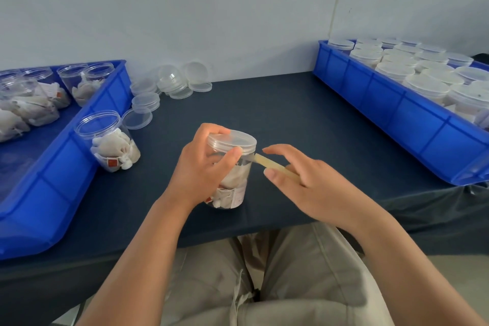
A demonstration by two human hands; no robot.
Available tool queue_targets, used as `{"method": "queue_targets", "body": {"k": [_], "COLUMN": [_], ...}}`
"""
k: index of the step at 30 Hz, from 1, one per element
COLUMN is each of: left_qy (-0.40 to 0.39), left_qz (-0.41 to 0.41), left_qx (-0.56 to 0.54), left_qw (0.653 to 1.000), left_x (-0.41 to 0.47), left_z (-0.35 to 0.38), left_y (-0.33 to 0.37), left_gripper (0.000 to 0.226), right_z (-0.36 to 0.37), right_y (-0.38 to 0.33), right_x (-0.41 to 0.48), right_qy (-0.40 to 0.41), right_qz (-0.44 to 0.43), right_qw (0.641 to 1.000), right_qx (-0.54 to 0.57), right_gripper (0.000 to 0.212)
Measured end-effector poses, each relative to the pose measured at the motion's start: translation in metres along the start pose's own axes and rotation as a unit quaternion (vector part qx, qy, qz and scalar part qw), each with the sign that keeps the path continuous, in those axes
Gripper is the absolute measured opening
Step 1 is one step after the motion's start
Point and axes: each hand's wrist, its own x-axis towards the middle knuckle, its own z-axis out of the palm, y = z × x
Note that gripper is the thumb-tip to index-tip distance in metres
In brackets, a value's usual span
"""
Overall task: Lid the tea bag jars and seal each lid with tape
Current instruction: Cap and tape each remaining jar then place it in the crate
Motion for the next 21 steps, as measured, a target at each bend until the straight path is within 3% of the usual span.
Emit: {"method": "queue_targets", "body": {"k": [4, 10, 17, 21], "left_qy": [-0.051, -0.064, -0.096, -0.103], "left_qz": [-0.011, -0.005, -0.024, -0.031], "left_qx": [-0.012, -0.058, -0.128, -0.122], "left_qw": [0.999, 0.996, 0.987, 0.987], "left_x": [0.002, 0.0, -0.004, -0.002], "left_z": [-0.002, -0.003, -0.003, -0.004], "left_y": [-0.005, -0.009, -0.011, -0.01], "left_gripper": [0.027, 0.021, 0.04, 0.031], "right_z": [-0.007, -0.002, -0.002, -0.011], "right_y": [0.006, 0.006, 0.007, 0.008], "right_x": [0.0, 0.003, 0.006, 0.004], "right_qy": [0.003, 0.017, 0.019, 0.024], "right_qz": [0.009, 0.007, 0.01, 0.022], "right_qw": [1.0, 0.998, 0.998, 0.997], "right_qx": [-0.028, -0.054, -0.051, -0.074], "right_gripper": [0.035, 0.034, 0.036, 0.036]}}
